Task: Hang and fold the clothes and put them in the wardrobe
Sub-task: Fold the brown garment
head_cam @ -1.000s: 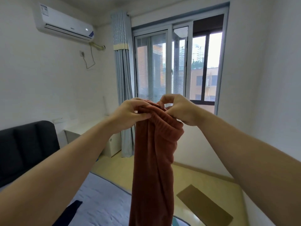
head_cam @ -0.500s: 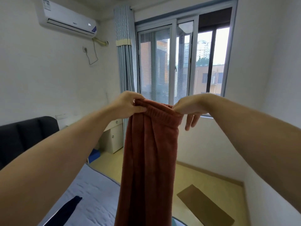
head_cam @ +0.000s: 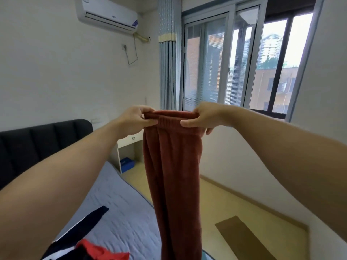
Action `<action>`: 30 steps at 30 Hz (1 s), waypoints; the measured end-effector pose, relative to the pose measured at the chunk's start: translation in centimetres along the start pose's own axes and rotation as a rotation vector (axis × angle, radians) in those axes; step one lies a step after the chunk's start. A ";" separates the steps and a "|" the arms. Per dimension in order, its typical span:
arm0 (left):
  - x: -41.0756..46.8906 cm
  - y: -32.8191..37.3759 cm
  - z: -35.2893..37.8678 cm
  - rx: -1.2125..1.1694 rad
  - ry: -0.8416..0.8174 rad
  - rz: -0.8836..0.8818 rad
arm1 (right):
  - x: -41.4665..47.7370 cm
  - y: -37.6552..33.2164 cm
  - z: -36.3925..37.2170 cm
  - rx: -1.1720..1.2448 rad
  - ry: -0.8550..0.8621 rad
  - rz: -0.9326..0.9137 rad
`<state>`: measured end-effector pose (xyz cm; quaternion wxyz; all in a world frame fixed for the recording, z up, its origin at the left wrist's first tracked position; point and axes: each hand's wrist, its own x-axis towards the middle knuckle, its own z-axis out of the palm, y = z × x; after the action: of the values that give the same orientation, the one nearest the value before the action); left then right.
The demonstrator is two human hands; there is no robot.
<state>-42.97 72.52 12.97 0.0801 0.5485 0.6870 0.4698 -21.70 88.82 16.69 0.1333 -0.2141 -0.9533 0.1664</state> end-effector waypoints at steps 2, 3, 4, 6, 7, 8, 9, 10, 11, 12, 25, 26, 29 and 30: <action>0.6 -0.4 0.4 0.006 0.065 0.022 | 1.5 0.9 0.4 0.078 0.006 -0.041; 1.1 -0.7 0.4 -0.012 0.095 0.014 | 2.3 1.5 0.5 0.104 0.071 -0.077; 1.8 -1.0 0.2 -0.015 0.081 0.003 | 3.3 2.2 0.5 0.130 0.098 -0.099; 3.3 -1.5 0.0 0.060 -0.047 -0.025 | 4.9 3.3 0.2 0.137 -0.029 -0.083; 4.2 -1.9 0.0 0.093 -0.072 -0.026 | 5.7 3.7 0.0 0.055 -0.081 -0.084; 5.3 -2.5 0.2 0.081 -0.041 -0.014 | 6.6 4.1 -0.3 -0.048 -0.046 -0.099; 6.4 -3.2 0.5 0.029 0.021 -0.010 | 7.5 4.3 -0.8 -0.113 0.030 -0.118; 7.5 -3.8 0.9 -0.016 0.060 -0.008 | 8.5 4.6 -1.1 -0.095 0.040 -0.130; 8.6 -4.2 1.4 -0.040 0.041 -0.016 | 9.4 4.8 -1.4 -0.004 -0.051 -0.134; 9.9 -4.8 2.0 -0.036 -0.020 -0.029 | 10.3 5.0 -1.7 0.101 -0.189 -0.123; 20.9 -11.0 6.9 -0.364 -0.036 -0.238 | 22.0 16.0 -0.1 -0.053 -0.155 -0.168; 21.2 -11.2 7.2 -0.322 -0.010 -0.243 | 23.0 16.6 0.0 -0.167 -0.153 -0.168; 21.6 -11.4 8.3 -0.221 0.097 -0.249 | 25.4 18.0 0.9 -0.190 -0.173 -0.235; 21.4 -11.3 8.4 -0.188 0.139 -0.262 | 26.2 18.5 1.0 -0.188 -0.114 -0.287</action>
<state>-53.62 95.46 8.76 0.1437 0.4106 0.7096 0.5543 -38.13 116.19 13.60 0.0808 -0.0776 -0.9914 0.0679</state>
